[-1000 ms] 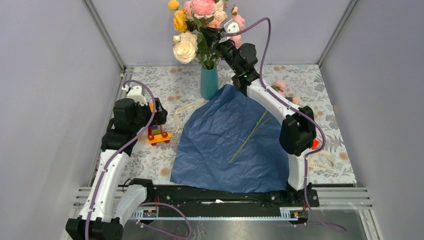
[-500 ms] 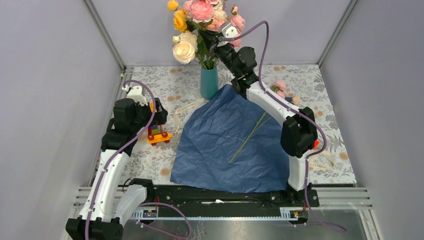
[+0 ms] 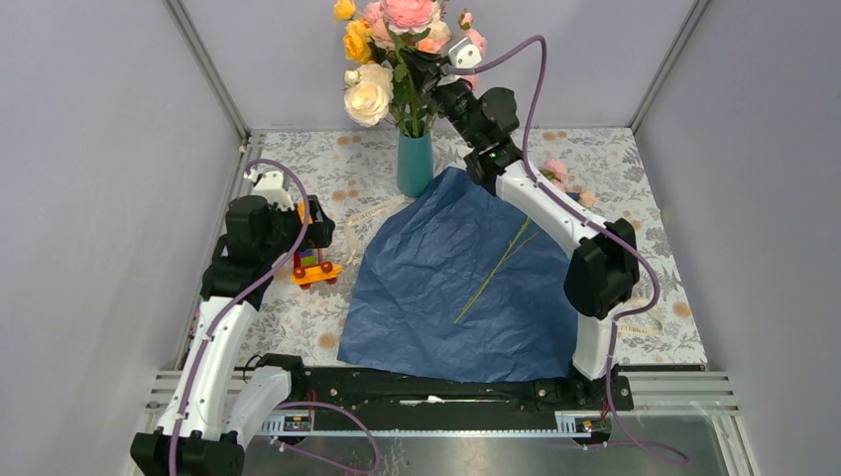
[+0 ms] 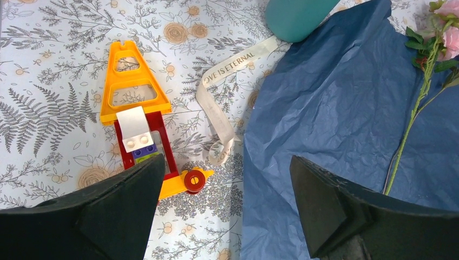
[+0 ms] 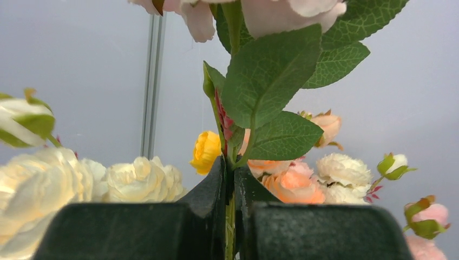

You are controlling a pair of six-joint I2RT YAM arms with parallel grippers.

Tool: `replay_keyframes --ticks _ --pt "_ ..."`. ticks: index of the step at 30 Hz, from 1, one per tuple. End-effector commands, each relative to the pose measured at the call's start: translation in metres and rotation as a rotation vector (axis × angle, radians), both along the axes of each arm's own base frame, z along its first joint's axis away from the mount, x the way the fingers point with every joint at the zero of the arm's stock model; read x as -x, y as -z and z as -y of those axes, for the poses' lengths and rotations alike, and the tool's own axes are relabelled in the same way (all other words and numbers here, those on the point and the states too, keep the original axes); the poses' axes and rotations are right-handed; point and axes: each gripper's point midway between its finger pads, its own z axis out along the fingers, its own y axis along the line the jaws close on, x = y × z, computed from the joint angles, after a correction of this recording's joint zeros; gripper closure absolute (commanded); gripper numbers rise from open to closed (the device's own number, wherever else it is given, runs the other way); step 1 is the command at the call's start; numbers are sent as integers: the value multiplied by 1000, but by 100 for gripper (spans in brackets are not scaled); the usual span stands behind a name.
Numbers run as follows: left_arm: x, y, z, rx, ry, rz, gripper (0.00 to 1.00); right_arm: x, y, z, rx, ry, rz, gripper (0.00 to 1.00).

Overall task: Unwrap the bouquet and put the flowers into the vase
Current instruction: Insert the fake flower into the vase.

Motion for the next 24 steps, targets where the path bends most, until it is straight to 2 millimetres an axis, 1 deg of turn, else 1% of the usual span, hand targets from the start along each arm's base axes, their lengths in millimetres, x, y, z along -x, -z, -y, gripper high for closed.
replay_keyframes --ticks 1,12,24 --pt "-3 -8 4 23 17 42 7 40 -72 28 -115 11 131 100" --pt "-3 -7 4 26 19 40 7 50 -81 34 -140 7 151 100" --pt "-3 -6 5 30 24 40 7 71 -107 48 -177 4 196 100"
